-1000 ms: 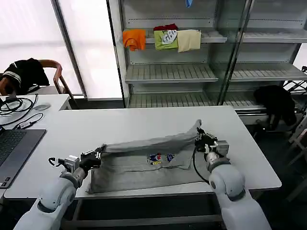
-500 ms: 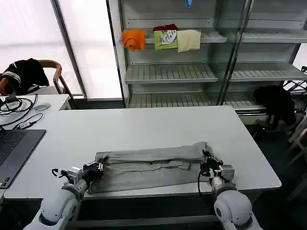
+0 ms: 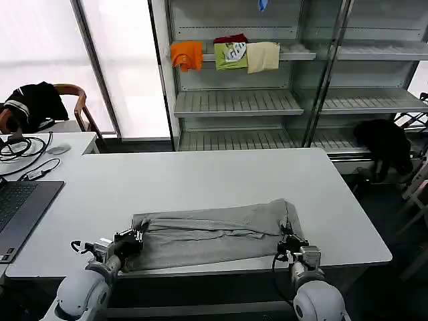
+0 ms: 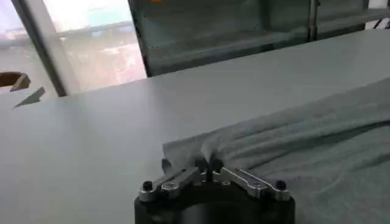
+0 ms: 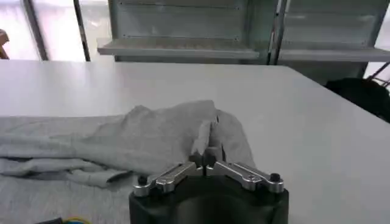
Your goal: Fold and organize the clothes.
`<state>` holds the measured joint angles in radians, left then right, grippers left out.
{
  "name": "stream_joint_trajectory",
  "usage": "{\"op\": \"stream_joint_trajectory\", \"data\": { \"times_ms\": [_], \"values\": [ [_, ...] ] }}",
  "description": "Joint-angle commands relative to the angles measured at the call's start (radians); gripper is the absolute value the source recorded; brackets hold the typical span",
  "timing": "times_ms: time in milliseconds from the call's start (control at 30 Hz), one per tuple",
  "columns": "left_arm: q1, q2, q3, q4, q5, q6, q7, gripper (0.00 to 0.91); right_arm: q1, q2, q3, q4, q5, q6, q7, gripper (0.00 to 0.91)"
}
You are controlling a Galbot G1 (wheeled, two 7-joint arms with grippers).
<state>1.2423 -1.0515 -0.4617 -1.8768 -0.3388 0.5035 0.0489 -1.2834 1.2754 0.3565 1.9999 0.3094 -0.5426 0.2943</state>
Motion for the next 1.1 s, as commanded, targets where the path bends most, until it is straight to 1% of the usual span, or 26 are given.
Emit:
{"op": "stream_joint_trajectory", "data": {
  "times_ms": [33, 133, 400, 467, 600, 767, 867, 967, 1100],
  "values": [
    [0.008, -0.008, -0.005, -0.018, 0.010, 0.003, -0.002, 0.907, -0.018, 0.003, -0.003, -0.003, -0.012, 0.007, 0.002, 0.907],
    [0.008, -0.013, -0.017, -0.052, 0.005, 0.003, -0.010, 0.907, -0.019, -0.002, 0.005, 0.038, -0.006, 0.020, -0.007, 0.907],
    [0.016, -0.043, -0.068, -0.164, -0.037, 0.028, -0.038, 0.907, -0.017, -0.031, 0.037, 0.179, 0.023, 0.012, -0.015, 0.907],
    [0.023, -0.061, -0.087, -0.173, -0.043, 0.028, -0.050, 0.907, -0.015, -0.038, 0.045, 0.205, 0.029, 0.010, -0.016, 0.907],
    [0.037, -0.126, -0.130, -0.165, -0.068, 0.028, -0.069, 0.907, -0.004, -0.061, 0.059, 0.246, 0.048, 0.008, -0.017, 0.907],
    [0.049, -0.221, -0.162, -0.139, -0.068, 0.025, -0.070, 0.907, 0.019, -0.077, 0.064, 0.239, 0.076, 0.011, -0.015, 0.907],
    [0.048, -0.262, -0.169, -0.117, -0.055, 0.022, -0.069, 0.907, 0.030, -0.075, 0.055, 0.221, 0.085, 0.016, -0.013, 0.907],
    [0.061, -0.275, -0.168, -0.093, -0.031, 0.010, -0.064, 0.907, 0.037, -0.078, 0.047, 0.206, 0.092, 0.019, -0.010, 0.907],
    [0.076, -0.282, -0.168, -0.105, -0.027, 0.011, -0.061, 0.907, 0.039, -0.081, 0.038, 0.188, 0.094, 0.024, -0.009, 0.907]
  ]
}}
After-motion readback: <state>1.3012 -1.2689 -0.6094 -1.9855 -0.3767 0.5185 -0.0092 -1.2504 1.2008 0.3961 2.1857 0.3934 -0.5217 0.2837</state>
